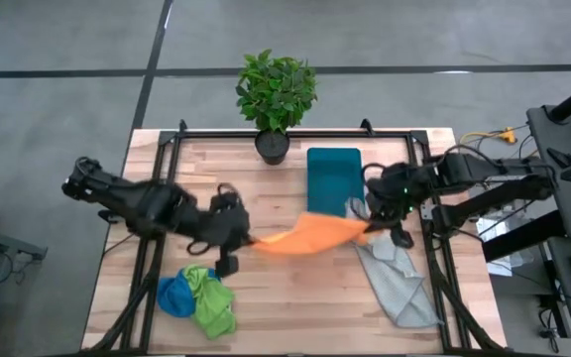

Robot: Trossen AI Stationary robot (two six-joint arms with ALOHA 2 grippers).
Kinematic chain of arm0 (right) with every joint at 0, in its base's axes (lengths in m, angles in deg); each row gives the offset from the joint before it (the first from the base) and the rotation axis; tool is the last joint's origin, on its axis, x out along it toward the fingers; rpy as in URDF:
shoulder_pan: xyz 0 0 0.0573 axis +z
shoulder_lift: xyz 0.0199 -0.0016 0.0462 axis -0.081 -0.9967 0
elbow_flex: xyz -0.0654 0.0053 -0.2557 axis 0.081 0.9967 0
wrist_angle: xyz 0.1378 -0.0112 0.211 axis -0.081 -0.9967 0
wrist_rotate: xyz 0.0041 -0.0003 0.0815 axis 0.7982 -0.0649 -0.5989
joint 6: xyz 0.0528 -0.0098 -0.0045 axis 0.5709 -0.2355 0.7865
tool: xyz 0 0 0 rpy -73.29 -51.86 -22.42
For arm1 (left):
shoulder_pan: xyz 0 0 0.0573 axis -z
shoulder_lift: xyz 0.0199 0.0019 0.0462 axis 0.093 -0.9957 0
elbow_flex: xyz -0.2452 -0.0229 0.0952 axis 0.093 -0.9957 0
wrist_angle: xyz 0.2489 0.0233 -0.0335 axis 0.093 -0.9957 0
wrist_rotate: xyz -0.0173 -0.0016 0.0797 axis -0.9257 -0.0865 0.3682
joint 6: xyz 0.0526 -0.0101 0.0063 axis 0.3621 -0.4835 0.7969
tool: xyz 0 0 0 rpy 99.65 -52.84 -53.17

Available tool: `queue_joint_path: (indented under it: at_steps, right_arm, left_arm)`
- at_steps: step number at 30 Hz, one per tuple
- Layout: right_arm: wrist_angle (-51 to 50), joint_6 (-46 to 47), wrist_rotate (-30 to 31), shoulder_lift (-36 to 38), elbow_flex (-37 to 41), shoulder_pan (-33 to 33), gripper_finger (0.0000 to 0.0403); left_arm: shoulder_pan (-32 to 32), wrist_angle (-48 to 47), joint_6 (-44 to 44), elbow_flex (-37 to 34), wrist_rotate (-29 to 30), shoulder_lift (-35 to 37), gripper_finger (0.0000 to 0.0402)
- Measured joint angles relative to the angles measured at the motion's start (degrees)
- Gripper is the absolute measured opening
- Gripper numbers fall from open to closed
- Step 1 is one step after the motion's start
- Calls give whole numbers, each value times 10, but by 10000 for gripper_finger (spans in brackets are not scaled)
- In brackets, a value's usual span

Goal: Fold microfiber towels
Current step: Fold the orange microfiber towel

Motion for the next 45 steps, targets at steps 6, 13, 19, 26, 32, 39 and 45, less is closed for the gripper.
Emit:
queue_joint_path:
  at_steps: [6,13,19,26,32,39,45]
  right_arm:
    - [132,145,56,-2,60,129,8]
    - [282,326,134,-23,122,265,9]
    - [355,412,152,-85,121,321,9]
    - [352,407,112,-135,64,327,9]
    - [309,400,105,-112,23,309,9]
    - [295,406,16,-107,29,294,9]
    - [296,385,-26,-116,57,270,9]
  left_arm:
    - [92,2,-65,0,48,0,0]
    - [190,41,-136,-15,66,0,0]
    - [238,150,-140,-63,67,0,0]
    - [241,207,-140,-87,49,4,0]
    - [241,246,-124,-84,17,30,0]
    - [238,264,-125,-104,-53,30,0]
    - [228,310,-151,-184,-77,37,0]
